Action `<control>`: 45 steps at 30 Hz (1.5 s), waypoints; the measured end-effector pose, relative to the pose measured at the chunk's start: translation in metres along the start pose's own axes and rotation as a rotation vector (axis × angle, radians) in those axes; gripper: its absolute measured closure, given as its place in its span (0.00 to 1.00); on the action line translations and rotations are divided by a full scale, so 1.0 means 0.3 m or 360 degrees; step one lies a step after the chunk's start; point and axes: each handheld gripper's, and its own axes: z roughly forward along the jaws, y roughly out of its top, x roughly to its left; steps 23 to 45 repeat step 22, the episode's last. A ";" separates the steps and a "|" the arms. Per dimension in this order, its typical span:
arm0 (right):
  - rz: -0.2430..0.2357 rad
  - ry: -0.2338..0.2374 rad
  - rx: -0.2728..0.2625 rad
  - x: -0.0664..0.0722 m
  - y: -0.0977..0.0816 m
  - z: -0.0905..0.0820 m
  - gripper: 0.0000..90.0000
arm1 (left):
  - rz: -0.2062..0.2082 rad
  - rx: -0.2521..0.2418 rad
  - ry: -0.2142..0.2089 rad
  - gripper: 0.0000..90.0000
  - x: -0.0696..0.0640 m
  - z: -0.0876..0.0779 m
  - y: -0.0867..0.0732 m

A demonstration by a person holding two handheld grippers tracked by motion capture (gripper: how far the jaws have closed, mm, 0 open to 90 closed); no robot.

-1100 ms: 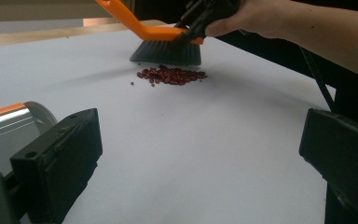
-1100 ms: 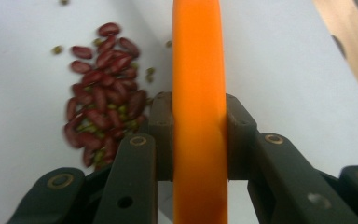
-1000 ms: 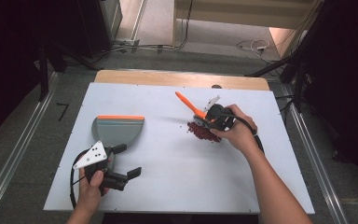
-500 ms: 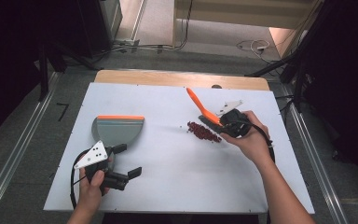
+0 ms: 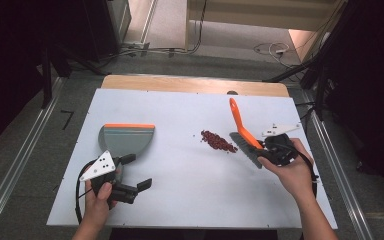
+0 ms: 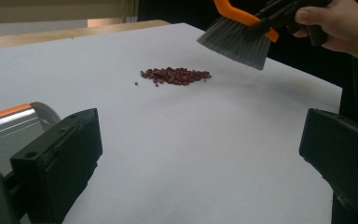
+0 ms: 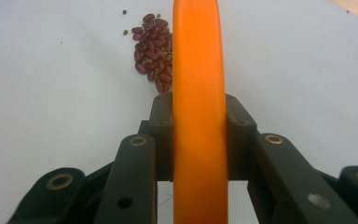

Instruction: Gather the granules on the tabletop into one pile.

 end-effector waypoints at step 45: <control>0.0413 0.0197 -0.0171 -0.090 -0.288 -0.104 0.76 | 0.0005 -0.0017 0.0022 0.00 0.007 -0.010 0.005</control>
